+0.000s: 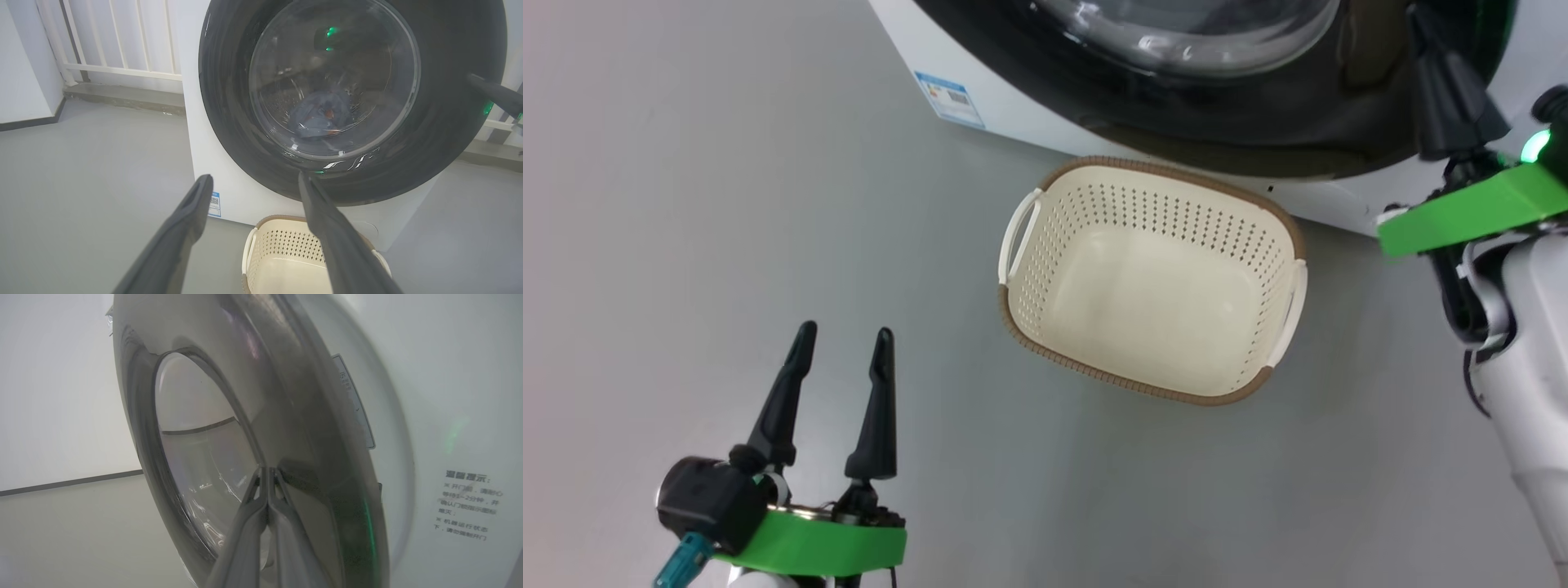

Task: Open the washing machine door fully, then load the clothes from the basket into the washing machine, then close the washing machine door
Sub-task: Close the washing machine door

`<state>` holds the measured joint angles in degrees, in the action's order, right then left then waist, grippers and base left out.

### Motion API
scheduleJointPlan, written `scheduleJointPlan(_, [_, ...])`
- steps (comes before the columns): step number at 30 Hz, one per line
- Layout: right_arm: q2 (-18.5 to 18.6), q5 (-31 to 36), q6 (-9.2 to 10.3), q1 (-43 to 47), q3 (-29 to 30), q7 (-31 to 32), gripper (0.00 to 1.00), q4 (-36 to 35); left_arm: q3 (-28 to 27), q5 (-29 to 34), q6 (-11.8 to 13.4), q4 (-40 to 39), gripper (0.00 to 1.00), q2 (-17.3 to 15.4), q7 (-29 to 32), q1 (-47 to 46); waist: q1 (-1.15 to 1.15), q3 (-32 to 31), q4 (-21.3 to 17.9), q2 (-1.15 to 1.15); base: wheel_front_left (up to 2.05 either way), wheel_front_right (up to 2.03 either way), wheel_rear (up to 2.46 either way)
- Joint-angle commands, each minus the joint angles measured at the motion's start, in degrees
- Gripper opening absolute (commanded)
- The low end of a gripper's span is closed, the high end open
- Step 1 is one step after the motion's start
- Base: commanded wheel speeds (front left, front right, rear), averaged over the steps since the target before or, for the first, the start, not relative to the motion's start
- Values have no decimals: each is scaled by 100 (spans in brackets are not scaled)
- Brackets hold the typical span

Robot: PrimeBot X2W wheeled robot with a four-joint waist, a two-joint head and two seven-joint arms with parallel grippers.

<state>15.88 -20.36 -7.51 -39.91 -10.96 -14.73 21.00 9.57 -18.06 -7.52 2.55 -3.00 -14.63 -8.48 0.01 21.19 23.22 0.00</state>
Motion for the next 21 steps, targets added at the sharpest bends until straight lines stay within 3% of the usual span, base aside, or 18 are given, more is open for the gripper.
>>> scheduleJointPlan(1, [17,70,2,-205,54,-27,0,-88,-132,-31,3,-182,100,-76,-37,-189,-1,198,97,0,0,0,0])
scheduleJointPlan(21, [-70,114,2,-1094,815,-27,0,-7,149,-105,3,-233,100,-55,-37,-608,-1,800,275,0,0,0,0])
